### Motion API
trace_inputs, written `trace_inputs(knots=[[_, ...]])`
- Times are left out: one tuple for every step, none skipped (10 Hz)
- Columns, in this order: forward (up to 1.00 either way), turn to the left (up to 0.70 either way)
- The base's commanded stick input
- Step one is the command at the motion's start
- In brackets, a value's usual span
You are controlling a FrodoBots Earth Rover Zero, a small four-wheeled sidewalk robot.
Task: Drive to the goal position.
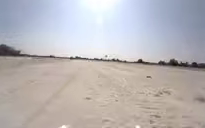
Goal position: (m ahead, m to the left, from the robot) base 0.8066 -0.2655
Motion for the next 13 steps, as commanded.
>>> trace_inputs(knots=[[0.7, 0.0], [0.7, 0.0], [0.7, 0.0], [0.7, 0.0], [0.7, 0.0], [0.7, 0.0], [0.7, 0.0], [0.7, 0.0], [0.7, 0.0], [0.7, 0.0], [0.7, 0.0], [0.7, 0.0], [0.7, 0.0]])
